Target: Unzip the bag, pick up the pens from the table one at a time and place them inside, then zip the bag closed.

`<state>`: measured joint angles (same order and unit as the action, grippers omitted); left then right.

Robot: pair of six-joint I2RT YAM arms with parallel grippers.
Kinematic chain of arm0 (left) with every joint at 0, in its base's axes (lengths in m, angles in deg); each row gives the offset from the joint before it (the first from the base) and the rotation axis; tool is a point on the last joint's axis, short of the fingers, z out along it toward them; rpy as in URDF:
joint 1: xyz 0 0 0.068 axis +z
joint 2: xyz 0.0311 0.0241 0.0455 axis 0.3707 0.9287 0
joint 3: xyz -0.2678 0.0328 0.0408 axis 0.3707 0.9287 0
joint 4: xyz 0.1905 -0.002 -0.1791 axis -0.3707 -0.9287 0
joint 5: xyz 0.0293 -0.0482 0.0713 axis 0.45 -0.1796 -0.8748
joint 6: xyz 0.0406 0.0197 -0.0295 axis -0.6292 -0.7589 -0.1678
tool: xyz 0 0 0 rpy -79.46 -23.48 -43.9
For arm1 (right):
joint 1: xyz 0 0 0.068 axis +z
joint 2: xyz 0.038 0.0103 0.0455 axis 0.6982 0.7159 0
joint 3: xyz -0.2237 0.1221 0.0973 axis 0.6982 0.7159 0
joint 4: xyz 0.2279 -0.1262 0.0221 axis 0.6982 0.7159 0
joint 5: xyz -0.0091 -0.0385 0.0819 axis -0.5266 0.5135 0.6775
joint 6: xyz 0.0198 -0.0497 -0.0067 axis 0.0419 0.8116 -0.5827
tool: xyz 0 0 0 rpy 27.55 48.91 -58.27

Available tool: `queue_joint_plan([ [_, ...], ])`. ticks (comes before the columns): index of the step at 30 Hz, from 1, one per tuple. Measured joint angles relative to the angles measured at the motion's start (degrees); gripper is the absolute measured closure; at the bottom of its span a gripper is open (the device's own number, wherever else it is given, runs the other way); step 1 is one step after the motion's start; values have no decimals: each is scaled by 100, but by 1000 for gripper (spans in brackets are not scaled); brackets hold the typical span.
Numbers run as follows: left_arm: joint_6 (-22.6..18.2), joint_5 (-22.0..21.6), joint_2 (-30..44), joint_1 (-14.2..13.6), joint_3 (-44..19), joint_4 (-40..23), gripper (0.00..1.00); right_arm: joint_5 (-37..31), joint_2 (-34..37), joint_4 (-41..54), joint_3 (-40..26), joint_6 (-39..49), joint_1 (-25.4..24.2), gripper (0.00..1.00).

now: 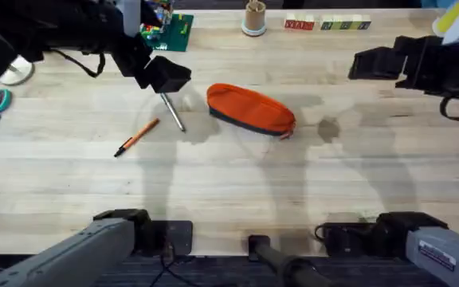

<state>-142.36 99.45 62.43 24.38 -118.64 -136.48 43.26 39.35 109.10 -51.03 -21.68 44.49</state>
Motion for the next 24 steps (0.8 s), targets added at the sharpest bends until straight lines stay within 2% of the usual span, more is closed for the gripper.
queue_joint_plan([
  [7,-733,1183,335,207,-28,7,10,0,0,-2,0,0,0,4],
  [18,-1272,3131,1263,851,-31,55,10,0,0,-2,0,0,0,4],
  [24,-1627,3804,1778,937,-33,100,10,0,0,-2,0,0,0,3],
])
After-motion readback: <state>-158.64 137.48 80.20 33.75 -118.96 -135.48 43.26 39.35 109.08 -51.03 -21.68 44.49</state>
